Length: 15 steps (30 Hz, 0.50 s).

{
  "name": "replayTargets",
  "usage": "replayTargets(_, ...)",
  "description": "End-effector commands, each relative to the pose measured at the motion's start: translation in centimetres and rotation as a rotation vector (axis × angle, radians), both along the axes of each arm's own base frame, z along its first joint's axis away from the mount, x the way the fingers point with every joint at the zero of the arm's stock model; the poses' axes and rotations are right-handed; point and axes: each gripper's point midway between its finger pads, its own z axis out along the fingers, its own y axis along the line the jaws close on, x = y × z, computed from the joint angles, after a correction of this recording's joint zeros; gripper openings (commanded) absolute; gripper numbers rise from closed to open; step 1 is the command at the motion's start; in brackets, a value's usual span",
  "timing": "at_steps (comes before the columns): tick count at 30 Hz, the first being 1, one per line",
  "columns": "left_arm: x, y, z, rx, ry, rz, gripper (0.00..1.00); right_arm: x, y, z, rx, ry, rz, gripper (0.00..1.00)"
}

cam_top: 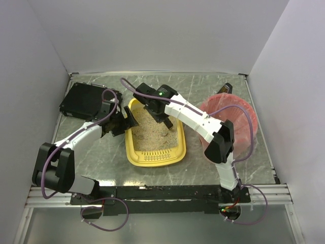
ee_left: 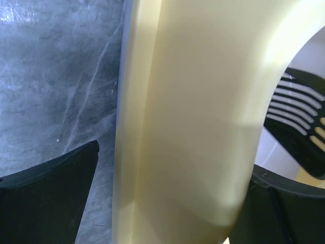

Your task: Clean the litter box

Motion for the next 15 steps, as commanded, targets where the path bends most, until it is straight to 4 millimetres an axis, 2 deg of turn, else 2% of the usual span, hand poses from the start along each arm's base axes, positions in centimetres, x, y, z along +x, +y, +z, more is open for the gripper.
replayTargets(1, 0.7, -0.1, 1.0, 0.020, -0.019, 0.004, 0.97, -2.2, -1.3, -0.9, -0.075, 0.115, -0.005, 0.00)
replayTargets(7, 0.6, -0.3, 0.8, 0.022, -0.014, 0.002, 0.97, -4.2, -2.9, -3.2, -0.153, 0.222, -0.017, 0.00)
replayTargets(10, 0.5, -0.3, 0.8, 0.024, -0.014, 0.001, 0.97, -5.1, -2.9, -4.0, -0.156, 0.274, -0.022, 0.00)
replayTargets(15, 0.3, -0.1, 0.8, 0.032, -0.010, 0.014, 0.97, -6.9, -2.0, -3.2, -0.025, 0.361, 0.012, 0.00)
